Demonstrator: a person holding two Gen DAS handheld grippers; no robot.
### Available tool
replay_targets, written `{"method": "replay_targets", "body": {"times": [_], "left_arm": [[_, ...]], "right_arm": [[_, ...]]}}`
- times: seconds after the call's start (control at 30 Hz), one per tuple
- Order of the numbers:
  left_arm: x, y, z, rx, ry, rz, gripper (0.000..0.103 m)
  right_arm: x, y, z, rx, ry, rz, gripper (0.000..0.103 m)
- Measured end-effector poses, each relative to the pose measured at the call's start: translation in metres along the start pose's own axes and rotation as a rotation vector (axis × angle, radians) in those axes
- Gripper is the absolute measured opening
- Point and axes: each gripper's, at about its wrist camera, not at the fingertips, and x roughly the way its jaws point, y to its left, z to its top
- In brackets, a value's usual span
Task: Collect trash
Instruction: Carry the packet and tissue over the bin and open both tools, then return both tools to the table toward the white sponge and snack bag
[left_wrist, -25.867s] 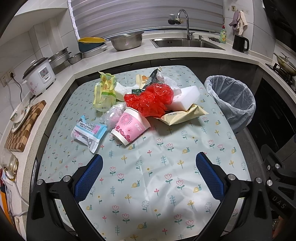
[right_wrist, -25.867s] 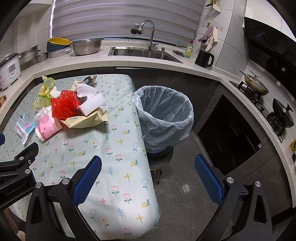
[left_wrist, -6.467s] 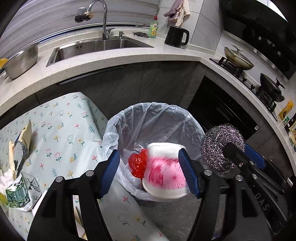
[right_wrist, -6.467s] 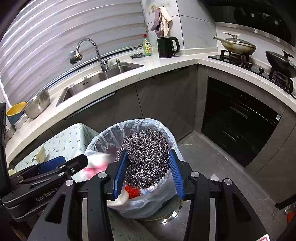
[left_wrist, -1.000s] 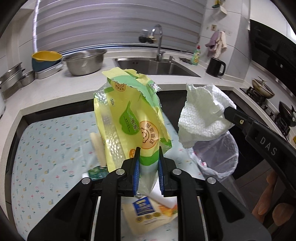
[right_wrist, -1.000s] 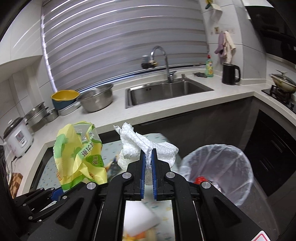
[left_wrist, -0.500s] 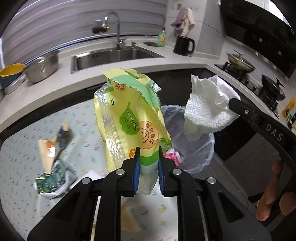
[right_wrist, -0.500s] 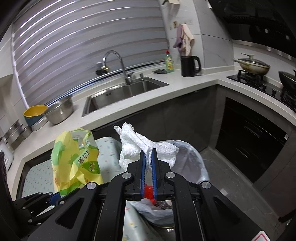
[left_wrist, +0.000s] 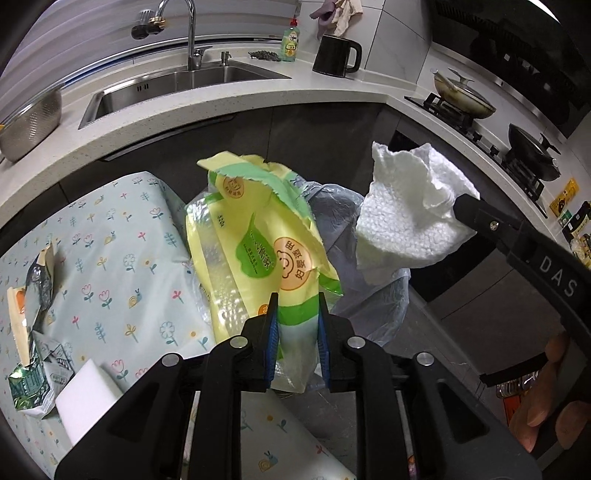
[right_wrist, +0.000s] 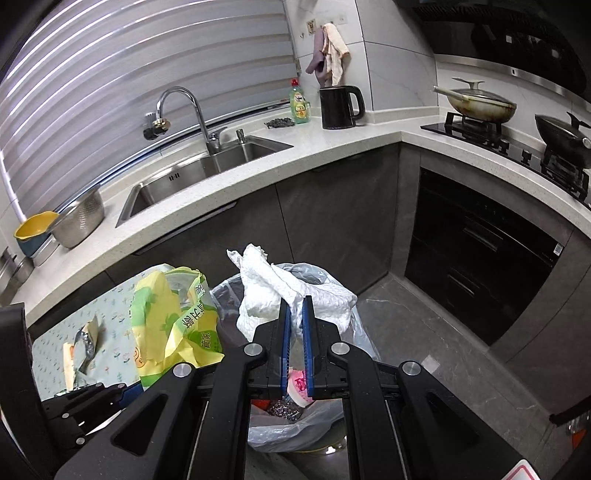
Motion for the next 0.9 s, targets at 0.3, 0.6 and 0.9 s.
{"method": "replay_targets", "body": {"times": [0.3, 0.6, 0.9], "left_arm": [[0.001, 0.014, 0.01, -0.038, -0.022, 0.007, 0.055], [-0.018, 0.032, 0.011, -0.082, -0.063, 0.037, 0.061], [-0.043, 0.046, 0.008, -0.094, -0.099, 0.074, 0.061]], "right_arm": [[0.017, 0.003, -0.002, 0.013, 0.014, 0.01, 0.016], [0.011, 0.015, -0.002, 0.014, -0.009, 0.024, 0.037], [-0.009, 0.04, -0.003, -0.025, -0.024, 0.054, 0.041]]}}
